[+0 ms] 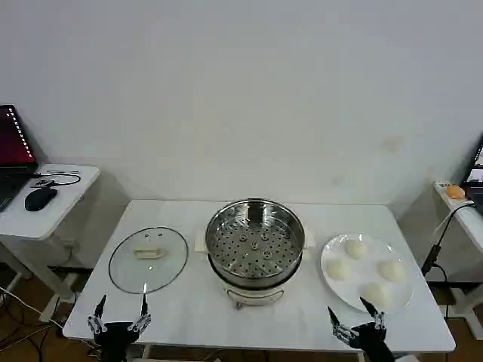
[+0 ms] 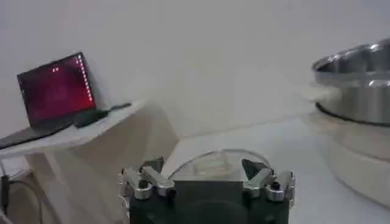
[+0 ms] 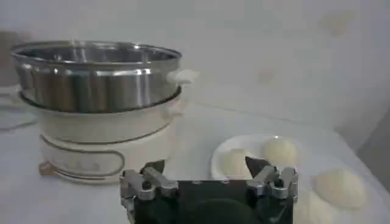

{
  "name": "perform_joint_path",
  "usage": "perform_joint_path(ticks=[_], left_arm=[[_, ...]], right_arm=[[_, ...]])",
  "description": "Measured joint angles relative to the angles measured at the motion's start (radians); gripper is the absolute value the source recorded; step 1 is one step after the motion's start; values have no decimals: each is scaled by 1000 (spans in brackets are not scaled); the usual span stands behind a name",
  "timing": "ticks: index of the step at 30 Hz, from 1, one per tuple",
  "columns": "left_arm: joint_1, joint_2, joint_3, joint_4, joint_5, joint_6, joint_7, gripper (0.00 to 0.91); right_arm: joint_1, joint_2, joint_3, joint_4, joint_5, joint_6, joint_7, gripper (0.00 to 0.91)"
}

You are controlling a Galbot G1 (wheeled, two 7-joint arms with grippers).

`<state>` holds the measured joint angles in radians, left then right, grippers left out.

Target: Take steamed baozi put them in steamer then cover it.

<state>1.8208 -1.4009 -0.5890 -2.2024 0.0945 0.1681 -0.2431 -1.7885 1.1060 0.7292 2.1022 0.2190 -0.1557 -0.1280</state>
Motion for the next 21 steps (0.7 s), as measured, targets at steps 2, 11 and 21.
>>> perform_joint_path(ticks=[2, 11, 21], left_arm=[[-7, 5, -7, -7, 7, 26, 17, 907], [-31, 22, -15, -7, 37, 96, 98, 907], [-49, 16, -26, -11, 54, 125, 139, 907]], right_arm=[[28, -37, 28, -22, -29, -21, -27, 907], [191, -231, 118, -159, -272, -35, -242, 907], [571, -470, -60, -413, -484, 79, -535, 907]])
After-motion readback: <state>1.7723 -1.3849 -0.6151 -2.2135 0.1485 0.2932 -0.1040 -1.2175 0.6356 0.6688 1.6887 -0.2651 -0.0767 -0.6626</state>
